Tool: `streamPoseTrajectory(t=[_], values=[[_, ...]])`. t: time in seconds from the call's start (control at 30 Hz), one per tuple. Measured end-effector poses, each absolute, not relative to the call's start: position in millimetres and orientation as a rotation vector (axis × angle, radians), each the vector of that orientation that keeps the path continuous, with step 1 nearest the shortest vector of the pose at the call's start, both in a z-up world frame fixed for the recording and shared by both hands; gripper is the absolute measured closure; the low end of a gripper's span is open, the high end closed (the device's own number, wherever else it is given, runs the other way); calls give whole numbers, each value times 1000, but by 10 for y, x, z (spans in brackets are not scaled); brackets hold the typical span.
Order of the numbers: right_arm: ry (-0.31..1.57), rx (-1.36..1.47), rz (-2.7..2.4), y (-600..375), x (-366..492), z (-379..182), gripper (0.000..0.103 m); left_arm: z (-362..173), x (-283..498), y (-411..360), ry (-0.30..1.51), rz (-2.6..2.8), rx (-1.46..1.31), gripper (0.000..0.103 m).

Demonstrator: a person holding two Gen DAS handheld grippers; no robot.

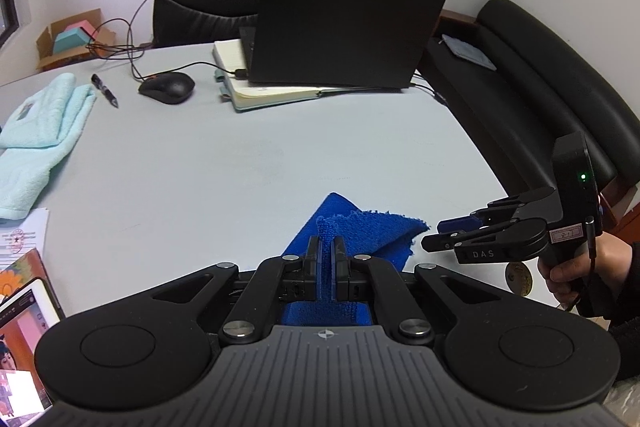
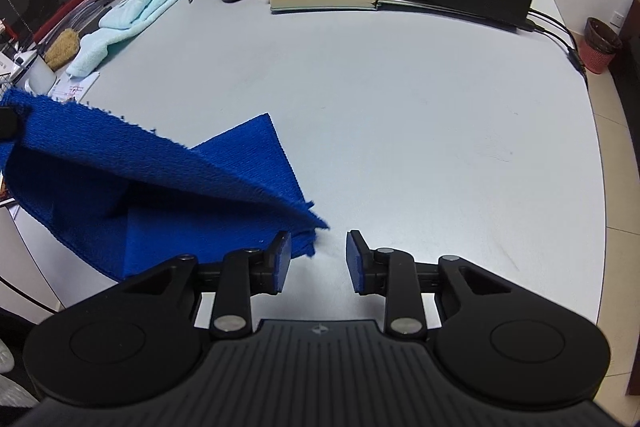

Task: Fold towel
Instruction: 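Lift the towel with the left gripper while the right gripper grasps another corner, then raise the towel off the desk, holding it stretched between both grippers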

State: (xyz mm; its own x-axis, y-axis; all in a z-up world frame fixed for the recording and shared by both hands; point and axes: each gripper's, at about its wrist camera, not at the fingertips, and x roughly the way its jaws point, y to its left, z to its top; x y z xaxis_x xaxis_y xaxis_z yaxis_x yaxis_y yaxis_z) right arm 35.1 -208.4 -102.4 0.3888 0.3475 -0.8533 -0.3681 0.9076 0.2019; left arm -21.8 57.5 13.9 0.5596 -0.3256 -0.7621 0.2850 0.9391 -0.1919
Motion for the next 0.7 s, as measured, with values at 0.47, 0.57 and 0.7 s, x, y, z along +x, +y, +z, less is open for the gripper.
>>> streamPoseTrajectory(t=[0.47,0.57,0.7], values=[[1059,-40,570,-1879,343,-1034,76,124,-260,705,919,-304,-69,99],[1058,-43,580,-1869,335,-1011,87,111,-254,727,923,-294,-76,99],[1041,-50,585,-1864,328,-893,97,97,-242,749,929,-285,-84,99]])
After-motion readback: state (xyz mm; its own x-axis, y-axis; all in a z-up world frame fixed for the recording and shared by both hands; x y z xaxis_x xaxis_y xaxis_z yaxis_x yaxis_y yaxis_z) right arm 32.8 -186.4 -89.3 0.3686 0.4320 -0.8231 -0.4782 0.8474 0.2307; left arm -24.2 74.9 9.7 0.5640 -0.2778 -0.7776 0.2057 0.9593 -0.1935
